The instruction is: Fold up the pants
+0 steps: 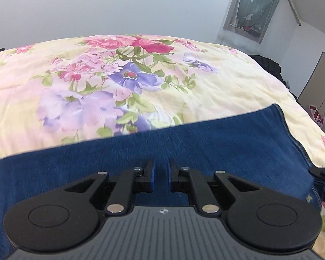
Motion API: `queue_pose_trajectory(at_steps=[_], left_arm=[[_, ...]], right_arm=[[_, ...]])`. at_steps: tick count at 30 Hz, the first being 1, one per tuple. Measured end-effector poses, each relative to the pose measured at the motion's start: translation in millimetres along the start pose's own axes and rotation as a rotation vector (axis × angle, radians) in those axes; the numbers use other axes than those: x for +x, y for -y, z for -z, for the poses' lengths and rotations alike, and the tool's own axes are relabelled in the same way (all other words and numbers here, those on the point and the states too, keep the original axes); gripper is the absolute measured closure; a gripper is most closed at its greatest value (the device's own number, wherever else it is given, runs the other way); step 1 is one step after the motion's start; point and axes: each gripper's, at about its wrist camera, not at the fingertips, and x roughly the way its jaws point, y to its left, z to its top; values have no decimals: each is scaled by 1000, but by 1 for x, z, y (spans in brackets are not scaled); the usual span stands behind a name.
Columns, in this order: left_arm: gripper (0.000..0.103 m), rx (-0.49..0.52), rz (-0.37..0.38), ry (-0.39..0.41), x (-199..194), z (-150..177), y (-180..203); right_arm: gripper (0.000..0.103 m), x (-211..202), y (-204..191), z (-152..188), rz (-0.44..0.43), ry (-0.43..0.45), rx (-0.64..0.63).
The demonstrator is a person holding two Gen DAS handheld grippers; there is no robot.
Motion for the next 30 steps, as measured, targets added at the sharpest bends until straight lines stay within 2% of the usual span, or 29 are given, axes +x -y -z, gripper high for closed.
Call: queue_pose_trajectory(at_steps=[3, 8, 13, 16, 22, 25, 28, 30], left_arm=[[93, 28, -18, -10, 21, -10, 1], [93, 68, -36, -35, 48, -11, 5], [93, 98, -47, -48, 28, -6, 13], [93, 152, -36, -60, 3, 13, 27], [93, 223, -1, -59, -44, 72, 64], [93, 202, 12, -54, -61, 92, 79], [93, 143, 54, -101, -69, 108, 89], [94, 139, 53, -103, -74, 122, 99]], right_arm=[[78, -6, -9, -4, -17, 25, -44], [79, -7, -18, -10, -11, 26, -95], [80, -14, -29, -11, 1, 34, -129], [81, -23, -37, -10, 0, 46, -162], [81, -35, -61, -9, 2, 66, -214], [81, -40, -73, -8, 5, 70, -239], [81, -42, -83, -8, 13, 72, -262], [81, -44, -86, -8, 13, 69, -265]])
